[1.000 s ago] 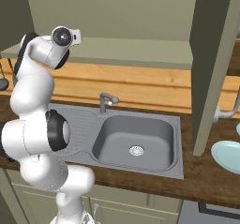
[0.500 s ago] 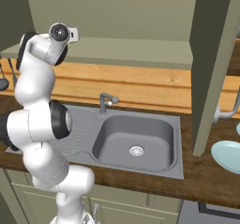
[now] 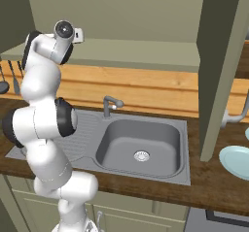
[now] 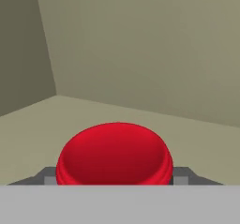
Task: From the different types of pastries on the counter, select a croissant and place it on the cutting board. Then retrieve a jar of jam from the cabinet and place it alongside the croissant on the cutting board.
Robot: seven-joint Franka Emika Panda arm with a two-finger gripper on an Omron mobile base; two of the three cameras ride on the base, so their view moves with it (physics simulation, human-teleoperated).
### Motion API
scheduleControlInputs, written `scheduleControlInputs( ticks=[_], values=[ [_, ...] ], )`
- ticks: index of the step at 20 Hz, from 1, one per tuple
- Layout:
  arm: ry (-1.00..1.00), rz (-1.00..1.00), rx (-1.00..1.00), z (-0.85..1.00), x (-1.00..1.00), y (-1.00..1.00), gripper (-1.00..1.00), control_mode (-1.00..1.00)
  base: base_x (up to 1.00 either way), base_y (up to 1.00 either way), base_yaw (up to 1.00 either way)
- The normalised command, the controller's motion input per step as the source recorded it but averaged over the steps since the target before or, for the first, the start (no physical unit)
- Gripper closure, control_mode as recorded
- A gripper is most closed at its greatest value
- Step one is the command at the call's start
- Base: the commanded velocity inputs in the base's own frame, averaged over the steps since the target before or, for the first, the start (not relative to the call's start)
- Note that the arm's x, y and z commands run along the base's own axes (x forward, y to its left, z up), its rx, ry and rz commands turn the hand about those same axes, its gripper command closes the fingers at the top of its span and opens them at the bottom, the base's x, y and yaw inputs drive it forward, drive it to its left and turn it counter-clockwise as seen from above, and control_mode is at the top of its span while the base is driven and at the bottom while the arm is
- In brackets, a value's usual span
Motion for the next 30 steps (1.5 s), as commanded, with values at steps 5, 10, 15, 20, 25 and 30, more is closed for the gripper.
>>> scheduleControlInputs(
  ticks=[5, 10, 15, 20, 25, 30],
  values=[
    [0.03, 0.0, -0.01, -0.09, 0.06, 0.13, 1.0, -1.0, 0.0, 0.0, 0.0],
    [0.01, 0.0, 0.0, -0.01, 0.01, 0.0, 1.0, -1.0, 0.0, 0.0, 0.0],
    [-0.05, 0.0, 0.03, -0.01, -0.26, -0.21, 1.0, -1.0, 0.0, 0.0, 0.0],
    [-0.15, 0.0, 0.09, 0.0, -0.92, -0.51, 1.0, -1.0, 0.0, 0.0, 0.0],
    [-0.16, 0.0, 0.04, 0.24, -1.0, -0.72, 1.0, -1.0, 0.0, 0.0, 0.0],
    [-0.01, 0.0, 0.0, 0.08, -1.0, -0.86, 1.0, -1.0, 0.0, 0.0, 0.0]
  ],
)
